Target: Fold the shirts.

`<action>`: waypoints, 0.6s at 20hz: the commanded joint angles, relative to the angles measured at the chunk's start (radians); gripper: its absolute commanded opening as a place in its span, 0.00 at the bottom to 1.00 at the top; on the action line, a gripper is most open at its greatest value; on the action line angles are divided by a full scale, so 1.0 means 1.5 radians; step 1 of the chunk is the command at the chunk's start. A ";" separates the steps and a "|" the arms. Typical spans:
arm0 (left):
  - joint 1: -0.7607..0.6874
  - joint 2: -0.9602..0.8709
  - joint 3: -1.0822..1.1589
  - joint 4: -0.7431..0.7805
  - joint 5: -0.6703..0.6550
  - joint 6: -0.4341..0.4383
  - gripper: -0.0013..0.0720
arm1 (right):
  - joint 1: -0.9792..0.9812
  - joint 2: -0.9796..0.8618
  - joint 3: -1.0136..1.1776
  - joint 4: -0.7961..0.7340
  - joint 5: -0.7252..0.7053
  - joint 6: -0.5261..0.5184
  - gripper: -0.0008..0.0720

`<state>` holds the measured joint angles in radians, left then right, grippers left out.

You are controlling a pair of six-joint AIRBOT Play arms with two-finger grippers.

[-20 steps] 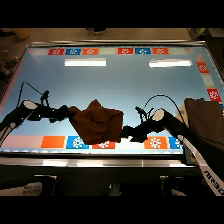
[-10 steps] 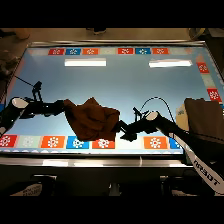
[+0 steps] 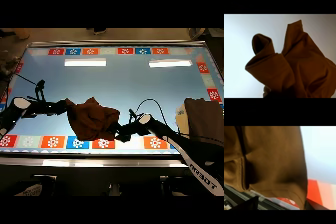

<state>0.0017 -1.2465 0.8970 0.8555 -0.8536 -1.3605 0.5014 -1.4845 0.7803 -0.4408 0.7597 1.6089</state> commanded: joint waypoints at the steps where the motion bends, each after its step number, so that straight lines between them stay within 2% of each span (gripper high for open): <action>1: -0.011 0.014 0.001 0.000 0.005 0.001 0.05 | 0.039 0.000 0.006 0.030 -0.065 0.037 0.62; 2: -0.010 0.021 0.001 0.000 0.007 0.001 0.05 | 0.039 0.000 0.013 0.030 -0.071 0.037 0.37; 3: -0.009 0.027 0.001 0.000 0.007 0.001 0.05 | 0.039 0.000 0.025 0.030 -0.073 0.037 0.02; 6: -0.008 0.049 0.012 0.001 0.006 0.026 0.05 | 0.037 0.017 0.068 0.006 -0.064 0.007 0.03; 7: -0.003 0.063 0.028 0.001 0.002 0.036 0.05 | 0.036 0.040 0.088 -0.040 -0.058 -0.007 0.03; 10: 0.044 0.121 0.133 0.001 -0.002 0.042 0.05 | -0.028 0.157 0.191 -0.313 0.047 0.007 0.03; 12: 0.095 0.168 0.245 0.001 -0.002 0.042 0.05 | -0.105 0.263 0.284 -0.481 0.126 0.068 0.03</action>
<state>0.0715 -1.0740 1.1023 0.8570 -0.8566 -1.3083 0.4500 -1.2560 1.0554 -0.7963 0.8001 1.6390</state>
